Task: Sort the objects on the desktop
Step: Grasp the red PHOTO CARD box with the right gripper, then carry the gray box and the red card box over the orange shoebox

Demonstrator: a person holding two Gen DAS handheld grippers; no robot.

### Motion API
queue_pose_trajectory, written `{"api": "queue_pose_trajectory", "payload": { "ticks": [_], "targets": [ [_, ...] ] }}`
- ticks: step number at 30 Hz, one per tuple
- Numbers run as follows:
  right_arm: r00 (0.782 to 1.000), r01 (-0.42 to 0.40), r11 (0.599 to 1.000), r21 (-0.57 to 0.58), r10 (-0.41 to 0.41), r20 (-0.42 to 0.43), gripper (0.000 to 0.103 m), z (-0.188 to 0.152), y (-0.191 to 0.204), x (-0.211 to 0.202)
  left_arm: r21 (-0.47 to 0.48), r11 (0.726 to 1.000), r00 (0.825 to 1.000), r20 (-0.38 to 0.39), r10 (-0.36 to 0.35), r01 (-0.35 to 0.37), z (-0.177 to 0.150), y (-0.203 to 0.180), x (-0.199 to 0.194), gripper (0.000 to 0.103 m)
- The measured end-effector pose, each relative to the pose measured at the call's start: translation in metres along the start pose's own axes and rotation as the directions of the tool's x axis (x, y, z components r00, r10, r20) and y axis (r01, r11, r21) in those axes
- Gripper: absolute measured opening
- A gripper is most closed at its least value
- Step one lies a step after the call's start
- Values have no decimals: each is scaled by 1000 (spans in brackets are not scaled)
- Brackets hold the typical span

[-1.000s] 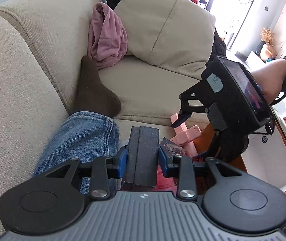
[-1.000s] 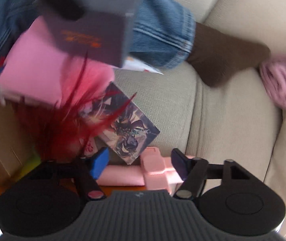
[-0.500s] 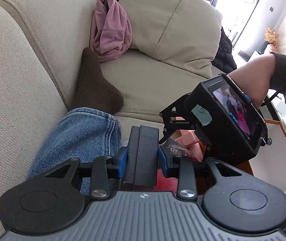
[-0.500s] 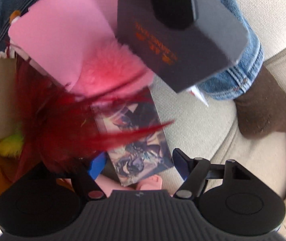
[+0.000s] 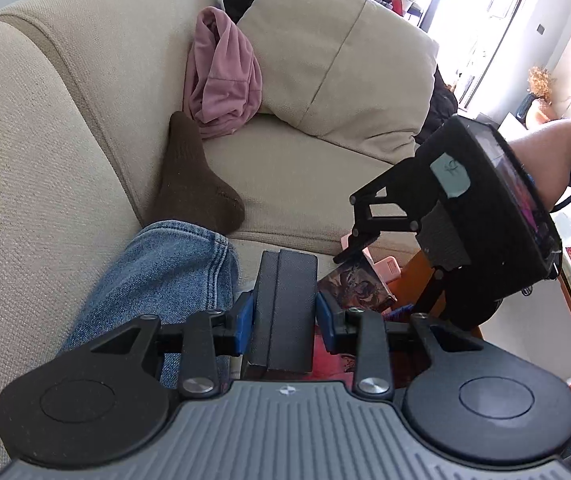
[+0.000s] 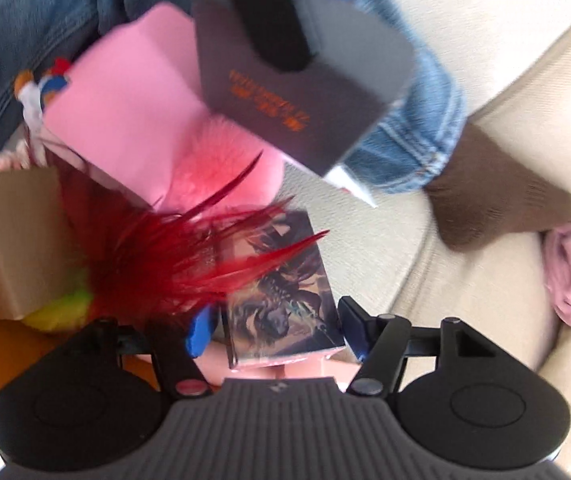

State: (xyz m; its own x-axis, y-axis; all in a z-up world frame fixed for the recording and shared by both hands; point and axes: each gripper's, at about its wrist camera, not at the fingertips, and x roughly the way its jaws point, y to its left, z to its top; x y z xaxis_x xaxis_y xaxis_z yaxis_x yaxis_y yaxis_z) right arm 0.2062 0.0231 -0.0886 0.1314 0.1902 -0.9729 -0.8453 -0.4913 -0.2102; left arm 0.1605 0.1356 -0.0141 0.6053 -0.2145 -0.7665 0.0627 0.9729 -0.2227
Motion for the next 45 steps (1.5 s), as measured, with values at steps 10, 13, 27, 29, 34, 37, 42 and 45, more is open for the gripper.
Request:
{"api": "queue_pose_trajectory", "payload": {
  "ticks": [10,13,27,29,34,37,42,45],
  "targets": [
    [988,149,977,152,-153,13,24,-19,10,-54,14,1000,999,53,-6,5,-1,-23,-27,39],
    [981,189,966,176,-195,13,24,-12,27,-60,16,1000,998,66,1,-2,-1,-28,-34,39],
    [960,173,868,466,-255,118,24,-63,58,-138,92,990,985,127,-115,104,7,-81,-55,39],
    [963,157,830,535,-249,104,24,-80,64,-143,118,983,980,121,-157,142,10,-98,-50,39],
    [976,67,651,756,-200,86,24,-133,75,-152,159,960,966,84,-246,231,14,-138,-26,39],
    [984,-9,512,859,-146,97,24,-162,77,-141,180,953,966,44,-255,244,15,-157,-1,39],
    [992,-105,293,950,-35,120,24,-192,71,-97,236,955,984,-36,-176,179,7,-184,49,39],
    [980,-198,151,968,17,198,24,-207,60,-75,260,959,993,-62,-105,117,1,-192,72,39]
  ]
}}
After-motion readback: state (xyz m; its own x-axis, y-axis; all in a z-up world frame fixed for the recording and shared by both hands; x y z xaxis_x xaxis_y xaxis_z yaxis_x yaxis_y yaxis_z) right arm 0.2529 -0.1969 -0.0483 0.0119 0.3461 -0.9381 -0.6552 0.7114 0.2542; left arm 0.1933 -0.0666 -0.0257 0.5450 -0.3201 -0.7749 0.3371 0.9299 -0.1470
